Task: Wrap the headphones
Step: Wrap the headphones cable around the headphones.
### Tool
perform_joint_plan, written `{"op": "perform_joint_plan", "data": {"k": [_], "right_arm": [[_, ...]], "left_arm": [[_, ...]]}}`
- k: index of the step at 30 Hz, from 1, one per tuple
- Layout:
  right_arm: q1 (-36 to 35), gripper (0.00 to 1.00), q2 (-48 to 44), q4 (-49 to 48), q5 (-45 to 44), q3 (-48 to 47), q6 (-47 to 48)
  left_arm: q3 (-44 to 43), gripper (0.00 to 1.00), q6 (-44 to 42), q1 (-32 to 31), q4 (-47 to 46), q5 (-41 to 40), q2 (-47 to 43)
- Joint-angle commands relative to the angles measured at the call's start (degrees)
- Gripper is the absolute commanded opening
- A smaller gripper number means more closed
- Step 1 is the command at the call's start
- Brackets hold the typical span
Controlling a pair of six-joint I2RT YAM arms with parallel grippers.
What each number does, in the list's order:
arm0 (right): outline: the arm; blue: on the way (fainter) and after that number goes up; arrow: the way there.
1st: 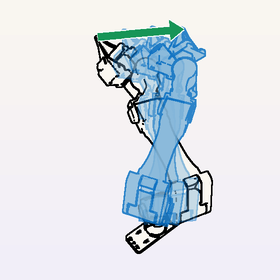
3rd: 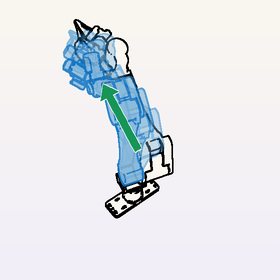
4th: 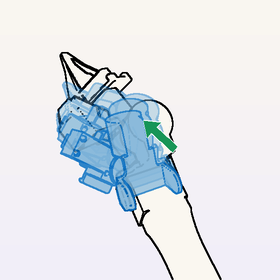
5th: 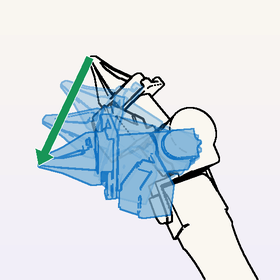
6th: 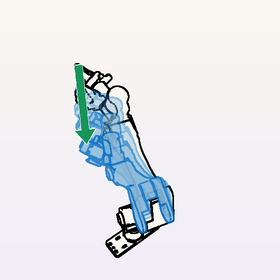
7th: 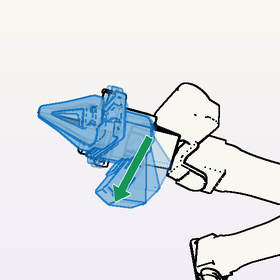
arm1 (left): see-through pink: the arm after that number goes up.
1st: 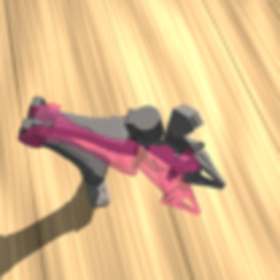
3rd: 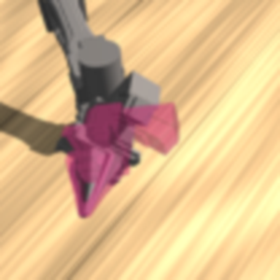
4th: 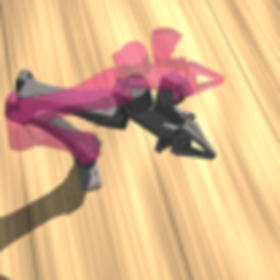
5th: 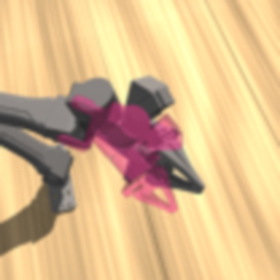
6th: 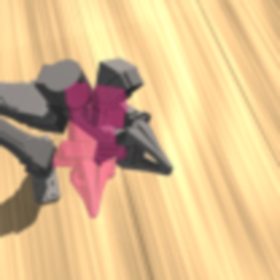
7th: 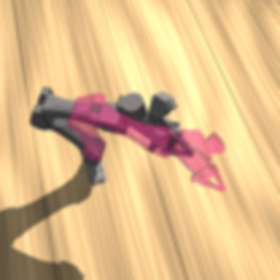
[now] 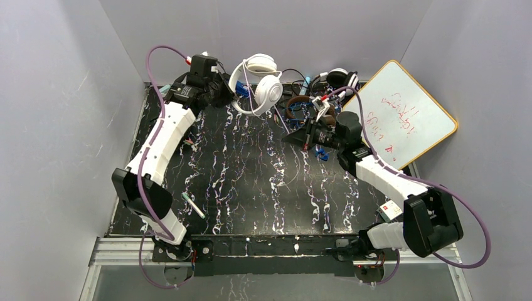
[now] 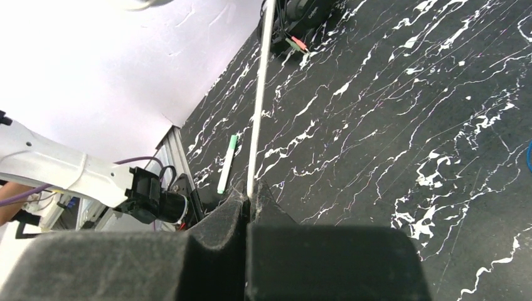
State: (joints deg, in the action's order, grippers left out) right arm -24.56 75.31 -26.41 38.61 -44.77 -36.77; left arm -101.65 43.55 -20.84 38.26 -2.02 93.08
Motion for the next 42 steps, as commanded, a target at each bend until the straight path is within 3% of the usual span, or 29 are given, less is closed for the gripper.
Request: {"op": "perform_joint_plan", "data": {"k": [1, 8, 21, 28, 34, 42], "right_arm": [[-3.58, 0.01, -1.54, 3.37, -1.11, 1.18, 1.87], [-9.63, 0.01, -1.34, 2.1, -3.73, 1.22, 0.04], [-18.14, 0.03, 4.06, -4.29, -7.61, -7.42, -6.33], [-18.78, 0.05, 8.87, -6.87, -9.21, -12.42, -11.05], [-18.79, 0.13, 14.93, -8.43, -12.76, -19.57, -14.31], [-18.68, 0.2, 20.71, -11.38, -15.38, -24.24, -18.35]], "left_arm": [[-5.11, 0.0, 1.42, 2.7, -3.38, -0.54, 0.92], [-5.76, 0.0, 1.42, 3.47, -3.83, -0.66, 2.31], [8.46, 0.0, 0.95, 3.48, -12.2, -7.36, -2.44], [17.42, 0.0, -1.31, 2.65, -19.2, -8.08, -5.27], [21.13, 0.0, -6.21, -0.82, -20.02, -13.63, -7.7], [26.96, 0.0, -8.52, -2.35, -21.31, -14.81, -11.21]]}}
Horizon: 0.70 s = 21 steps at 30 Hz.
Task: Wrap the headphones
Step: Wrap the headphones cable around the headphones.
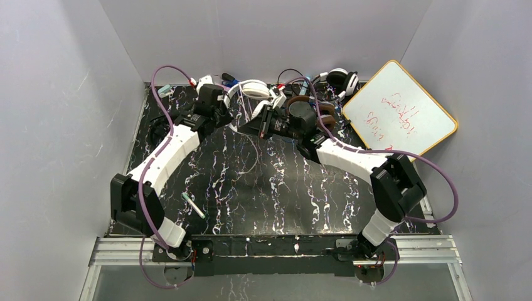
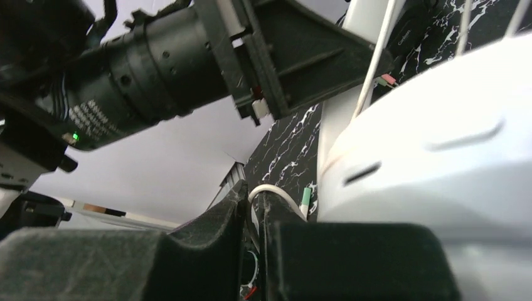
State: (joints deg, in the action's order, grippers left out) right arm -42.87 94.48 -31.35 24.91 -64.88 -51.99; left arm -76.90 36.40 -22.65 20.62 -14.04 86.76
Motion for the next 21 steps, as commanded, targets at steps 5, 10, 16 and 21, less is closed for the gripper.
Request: {"op": "perform_joint_plan", "data": {"k": [5, 10, 16, 21], "right_arm": [[0.05, 0.22, 2.77, -6.53, -4.05, -5.78, -3.94], [0.6, 0.25, 2.01, -6.87, -6.87, -6.73, -4.38], [1.27, 0.24, 3.08, -4.39, -7.31, -9.05, -3.35], [2.19, 0.25, 4.5, -3.4, -7.79, -10.12, -2.86]], "left_arm": [[5.68, 0.0, -1.92, -0.72, -4.84, -2.34, -7.07], [8.38, 0.0, -2.99, -1.05, -5.94, -1.6, -8.34], [9.68, 0.0, -3.81, -1.37, -6.78, 0.33, -8.8], [10.12, 0.0, -4.54, -1.73, -6.32, 1.98, -8.39]]}}
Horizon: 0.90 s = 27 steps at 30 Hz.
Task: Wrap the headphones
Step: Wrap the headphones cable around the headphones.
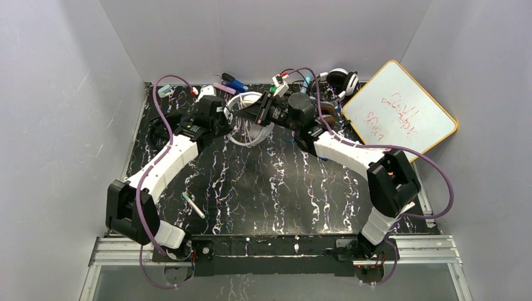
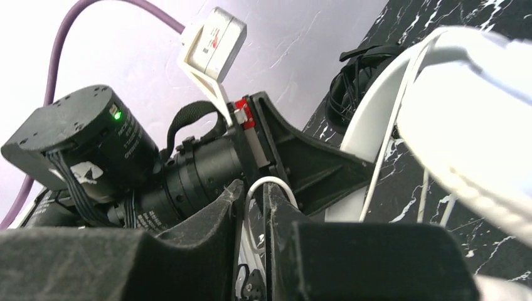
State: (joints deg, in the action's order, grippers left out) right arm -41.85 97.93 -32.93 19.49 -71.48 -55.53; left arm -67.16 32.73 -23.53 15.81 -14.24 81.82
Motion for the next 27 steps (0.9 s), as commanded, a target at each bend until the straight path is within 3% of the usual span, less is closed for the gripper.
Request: {"op": "perform_joint_plan", "data": {"k": [1, 17, 21, 27], "right_arm": [[1.35, 0.25, 1.39, -1.45, -2.77, -3.76, 0.91], [7.12, 0.24, 9.42, 3.73, -0.49, -11.48, 4.58], [7.56, 0.25, 7.55, 5.13, 2.51, -11.04, 7.56], [7.57, 0.29, 1.7, 9.39, 7.36, -9.68, 14.62]], "left_arm": [[0.56, 0.0, -0.83, -0.9, -1.26, 2.54, -3.31], [-0.93, 0.0, -2.31, -3.8, 3.73, 6.45, 2.0], [-3.42, 0.0, -1.9, -3.8, 7.35, 6.84, 4.76], [-2.67, 0.0, -1.81, -3.8, 5.62, 5.1, 4.74]]}}
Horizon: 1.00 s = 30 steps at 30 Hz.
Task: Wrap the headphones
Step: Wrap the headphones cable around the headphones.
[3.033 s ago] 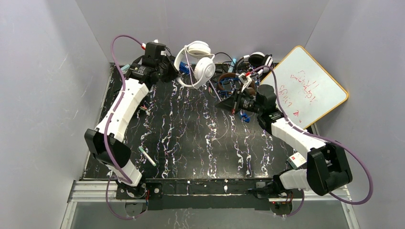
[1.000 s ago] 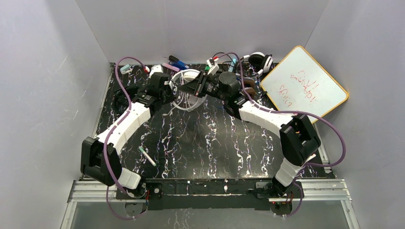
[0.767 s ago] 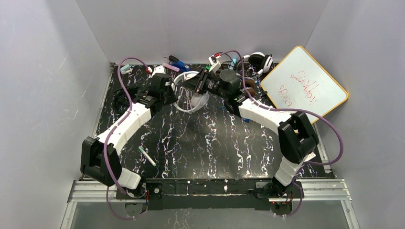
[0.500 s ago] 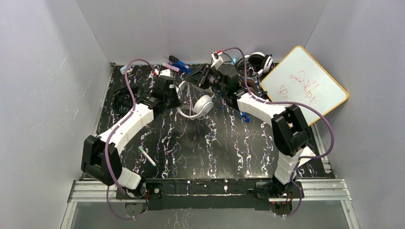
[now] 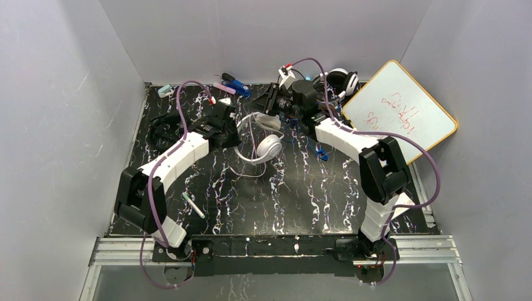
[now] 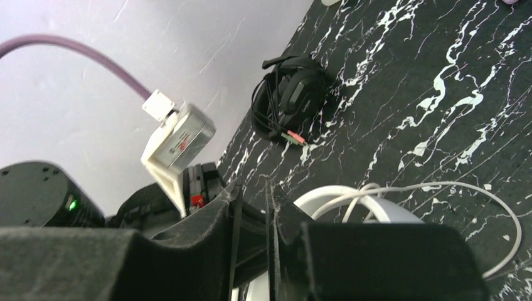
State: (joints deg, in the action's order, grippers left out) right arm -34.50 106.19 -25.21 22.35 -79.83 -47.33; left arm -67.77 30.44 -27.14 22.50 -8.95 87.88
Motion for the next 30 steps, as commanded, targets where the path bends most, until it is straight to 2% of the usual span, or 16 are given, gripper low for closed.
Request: {"op": "perform_joint_plan", "data": {"k": [1, 6, 9, 13, 18, 23, 27, 30], "right_arm": [[0.3, 0.31, -7.68, 2.91, 4.91, -1.3, 7.98], [0.56, 0.38, -15.47, 11.86, 5.33, 1.33, 21.96], [0.64, 0.43, -23.26, 12.42, 5.45, 10.5, 31.93], [0.11, 0.43, -32.27, 15.96, 5.62, 19.26, 41.85], [-7.18, 0.45, -37.85, 19.62, 1.34, 26.91, 51.79], [-13.43, 0.46, -37.57, 20.04, -1.26, 31.7, 55.7], [-17.59, 0.48, -33.03, 22.53, -4.07, 30.31, 59.3], [-18.2, 0.49, -29.07, 22.5, -5.32, 29.36, 61.21]], "left_arm": [[-2.54, 0.0, 0.19, -0.2, -1.06, -0.33, -1.24], [-5.48, 0.0, -1.59, -0.2, 0.76, -1.62, -1.13], [-6.22, 0.0, -2.42, -0.2, 1.0, -2.29, -0.9], [-5.69, 0.0, -3.83, -0.2, -0.63, -3.03, 0.36], [-4.81, 0.0, -5.76, 0.06, -4.44, -2.74, 2.77], [-6.27, 0.0, -7.17, 0.77, -6.48, -1.38, 7.03], [-7.54, 0.0, -7.63, 2.01, -8.08, -0.13, 10.78], [-8.24, 0.0, -7.93, 2.59, -9.35, 0.94, 13.16]]}}
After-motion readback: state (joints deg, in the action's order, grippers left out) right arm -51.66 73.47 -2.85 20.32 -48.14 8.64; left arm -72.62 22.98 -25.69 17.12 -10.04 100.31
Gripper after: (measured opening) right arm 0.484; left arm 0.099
